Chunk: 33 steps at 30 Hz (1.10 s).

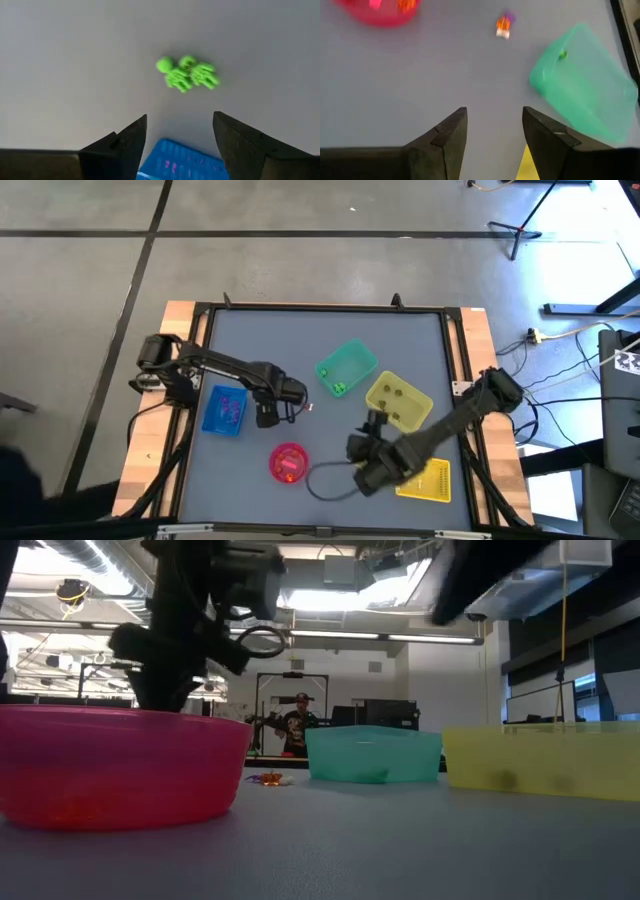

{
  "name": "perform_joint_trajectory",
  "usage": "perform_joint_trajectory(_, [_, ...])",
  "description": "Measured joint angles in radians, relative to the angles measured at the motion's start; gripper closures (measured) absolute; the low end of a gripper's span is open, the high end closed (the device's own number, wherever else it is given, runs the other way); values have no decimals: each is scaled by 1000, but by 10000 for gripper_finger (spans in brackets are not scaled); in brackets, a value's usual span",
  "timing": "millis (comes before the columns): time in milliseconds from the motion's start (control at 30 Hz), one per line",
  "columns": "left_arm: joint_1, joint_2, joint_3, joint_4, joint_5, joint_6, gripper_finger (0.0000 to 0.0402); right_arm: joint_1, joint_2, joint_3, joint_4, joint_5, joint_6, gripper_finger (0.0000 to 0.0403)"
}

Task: Sort Halloween decoration
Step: Put the green skeleton toy into the green bin

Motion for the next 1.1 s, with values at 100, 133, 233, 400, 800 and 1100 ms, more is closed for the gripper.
perform_joint_trajectory(100, [33,-58,-68,88,21,-41,193,-68,0,0,87,-6,-104,214])
perform_joint_trajectory(133, [43,-74,-90,122,24,-62,194,-89,0,0,119,-6,-140,214])
perform_joint_trajectory(233, [69,-88,-150,222,25,-102,194,-150,0,0,213,-27,-226,214])
perform_joint_trajectory(400, [105,-78,-232,355,34,-115,194,-228,0,0,337,-98,-334,214])
perform_joint_trajectory(800, [144,-84,-239,380,64,-133,194,-313,0,0,398,-155,-371,214])
perform_joint_trajectory(1100, [145,-78,-241,496,95,-187,194,-310,0,0,398,-148,-375,214])
